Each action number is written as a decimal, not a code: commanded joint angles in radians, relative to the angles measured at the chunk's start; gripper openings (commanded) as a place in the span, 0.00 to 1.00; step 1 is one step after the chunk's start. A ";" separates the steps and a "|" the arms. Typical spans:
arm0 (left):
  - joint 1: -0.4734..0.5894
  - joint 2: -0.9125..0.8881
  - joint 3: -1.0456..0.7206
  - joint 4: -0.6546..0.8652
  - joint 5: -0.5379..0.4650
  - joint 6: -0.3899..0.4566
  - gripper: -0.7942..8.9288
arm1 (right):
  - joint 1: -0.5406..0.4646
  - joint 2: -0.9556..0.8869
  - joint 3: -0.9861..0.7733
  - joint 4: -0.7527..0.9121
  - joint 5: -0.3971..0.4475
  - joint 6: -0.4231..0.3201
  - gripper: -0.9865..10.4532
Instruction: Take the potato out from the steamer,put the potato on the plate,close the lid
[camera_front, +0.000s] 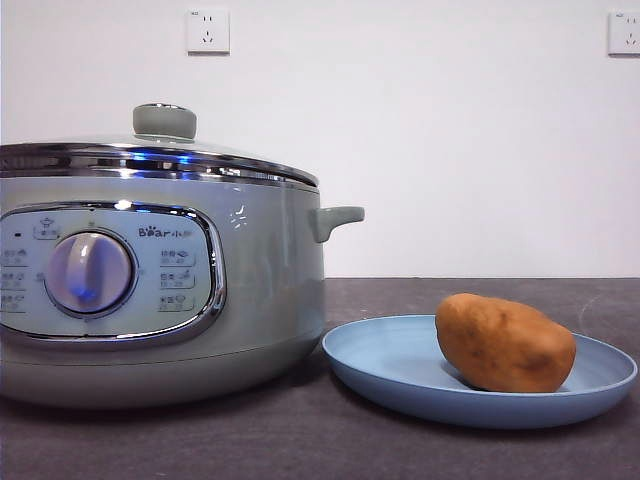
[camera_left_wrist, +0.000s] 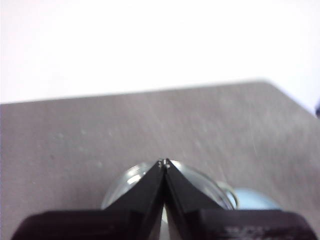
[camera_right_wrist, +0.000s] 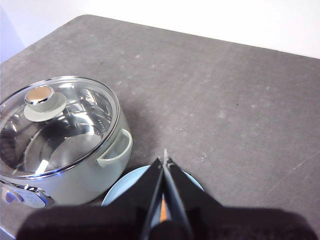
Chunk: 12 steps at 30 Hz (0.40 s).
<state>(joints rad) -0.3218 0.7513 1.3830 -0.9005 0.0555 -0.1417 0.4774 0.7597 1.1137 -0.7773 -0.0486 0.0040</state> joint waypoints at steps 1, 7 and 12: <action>0.048 -0.066 -0.110 0.084 0.002 -0.042 0.08 | 0.001 -0.002 0.002 0.006 0.003 0.006 0.09; 0.143 -0.268 -0.481 0.405 0.003 -0.051 0.08 | 0.001 -0.002 0.002 0.006 0.003 0.006 0.09; 0.216 -0.450 -0.811 0.668 0.004 -0.080 0.08 | 0.001 -0.002 0.002 0.006 0.003 0.006 0.09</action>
<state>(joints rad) -0.1173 0.3313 0.6479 -0.2813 0.0566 -0.2024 0.4774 0.7597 1.1137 -0.7773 -0.0486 0.0040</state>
